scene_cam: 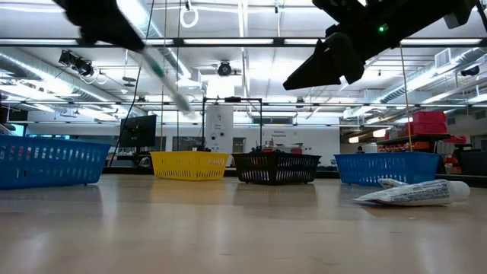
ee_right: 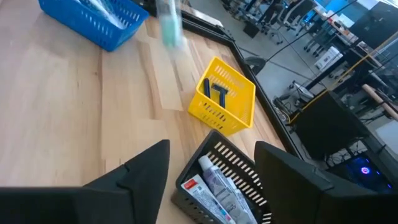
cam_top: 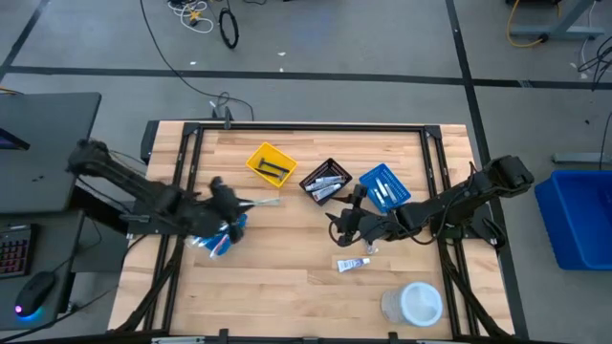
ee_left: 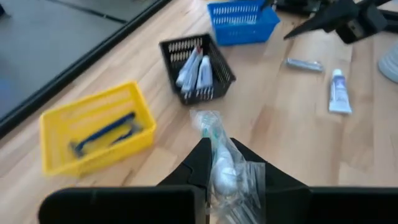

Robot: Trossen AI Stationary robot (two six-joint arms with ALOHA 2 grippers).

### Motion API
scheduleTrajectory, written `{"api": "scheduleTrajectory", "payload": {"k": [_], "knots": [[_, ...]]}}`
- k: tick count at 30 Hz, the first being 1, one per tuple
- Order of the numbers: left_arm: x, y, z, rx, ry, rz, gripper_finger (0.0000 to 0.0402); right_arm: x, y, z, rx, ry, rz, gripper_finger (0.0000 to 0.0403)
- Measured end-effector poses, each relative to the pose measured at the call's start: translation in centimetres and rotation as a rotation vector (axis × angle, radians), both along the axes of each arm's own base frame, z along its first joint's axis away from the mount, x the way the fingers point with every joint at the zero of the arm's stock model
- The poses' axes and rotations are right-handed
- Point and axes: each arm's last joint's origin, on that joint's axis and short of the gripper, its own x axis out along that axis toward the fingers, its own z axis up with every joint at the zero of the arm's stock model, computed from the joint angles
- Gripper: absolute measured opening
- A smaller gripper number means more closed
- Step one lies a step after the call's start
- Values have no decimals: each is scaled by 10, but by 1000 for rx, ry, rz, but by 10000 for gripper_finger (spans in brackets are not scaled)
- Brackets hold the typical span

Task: Pick & Place Travel size toiletries
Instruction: Put the green toothbrush into the left blue bin, then put the white toothpaste into the black bin

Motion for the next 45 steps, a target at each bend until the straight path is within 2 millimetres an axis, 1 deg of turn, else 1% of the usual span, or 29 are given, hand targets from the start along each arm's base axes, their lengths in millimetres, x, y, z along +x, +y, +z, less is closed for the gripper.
{"api": "scheduleTrajectory", "payload": {"k": [5,8,14,19,24,26,29,31,35,38,45], "knots": [[-33,-1,1,-89,38,15,34,0,0,-1,4,4,-3,250],[-47,-2,-3,-150,139,-45,34,0,0,-1,18,-3,-9,248],[-62,-4,-6,-233,234,-93,34,-1,-1,-2,13,11,-11,235],[-71,-1,2,-252,185,-89,34,-1,-1,-2,14,11,-11,225],[-84,8,12,-261,231,-48,34,-1,-1,-2,15,11,-9,218],[-88,9,11,-303,296,-31,34,-1,-1,-2,15,11,-9,215],[-90,9,-1,-356,374,21,34,-1,-1,-2,15,11,-9,212],[-89,9,-10,-344,374,59,36,-1,-1,-2,15,11,-10,210],[-83,7,-25,-265,317,130,65,-1,-1,-2,15,11,-10,208],[-80,4,-33,-263,334,152,92,-1,-1,-2,14,11,-10,210],[-74,-9,-52,-367,578,138,149,-1,-1,-2,14,11,-10,223]]}}
